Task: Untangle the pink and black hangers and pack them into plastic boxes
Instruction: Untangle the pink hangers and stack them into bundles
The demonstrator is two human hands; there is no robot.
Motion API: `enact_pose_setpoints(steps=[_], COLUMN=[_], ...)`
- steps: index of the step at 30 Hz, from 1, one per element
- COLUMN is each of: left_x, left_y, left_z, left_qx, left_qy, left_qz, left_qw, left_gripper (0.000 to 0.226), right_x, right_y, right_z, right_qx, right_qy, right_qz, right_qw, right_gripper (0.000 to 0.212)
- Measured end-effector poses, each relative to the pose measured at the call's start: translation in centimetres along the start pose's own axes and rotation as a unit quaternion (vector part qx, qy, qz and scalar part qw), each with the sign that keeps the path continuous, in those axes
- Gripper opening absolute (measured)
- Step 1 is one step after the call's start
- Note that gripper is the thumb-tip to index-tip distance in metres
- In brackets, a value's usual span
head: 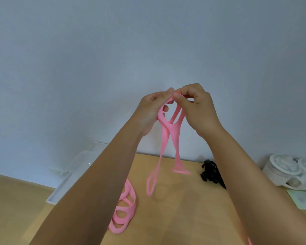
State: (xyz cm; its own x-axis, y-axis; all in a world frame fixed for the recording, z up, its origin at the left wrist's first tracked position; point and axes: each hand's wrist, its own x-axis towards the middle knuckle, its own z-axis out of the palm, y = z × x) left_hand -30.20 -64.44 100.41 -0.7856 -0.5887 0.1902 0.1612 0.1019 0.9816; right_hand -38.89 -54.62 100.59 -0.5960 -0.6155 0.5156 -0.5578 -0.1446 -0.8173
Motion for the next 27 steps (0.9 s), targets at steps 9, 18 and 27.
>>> enact_pose_setpoints(steps=[9,18,27], left_x=[0.3,1.2,0.7], left_y=[-0.3,-0.8,-5.0], left_z=[0.7,1.3,1.3], left_qx=[-0.030,-0.039,-0.087], left_qy=[0.020,0.065,-0.046], left_qz=[0.011,0.007,-0.056], left_qw=[0.999,0.997,0.994], left_gripper=[0.025,0.027,0.034], right_x=[0.2,-0.5,0.5], right_y=[0.6,2.2,2.3], right_z=[0.5,0.8,0.9], right_qx=[0.022,0.060,0.178], right_qy=[0.034,-0.003,0.100], right_qz=[0.010,0.069,0.140], right_qw=[0.999,0.996,0.969], right_gripper=[0.015,0.014,0.027])
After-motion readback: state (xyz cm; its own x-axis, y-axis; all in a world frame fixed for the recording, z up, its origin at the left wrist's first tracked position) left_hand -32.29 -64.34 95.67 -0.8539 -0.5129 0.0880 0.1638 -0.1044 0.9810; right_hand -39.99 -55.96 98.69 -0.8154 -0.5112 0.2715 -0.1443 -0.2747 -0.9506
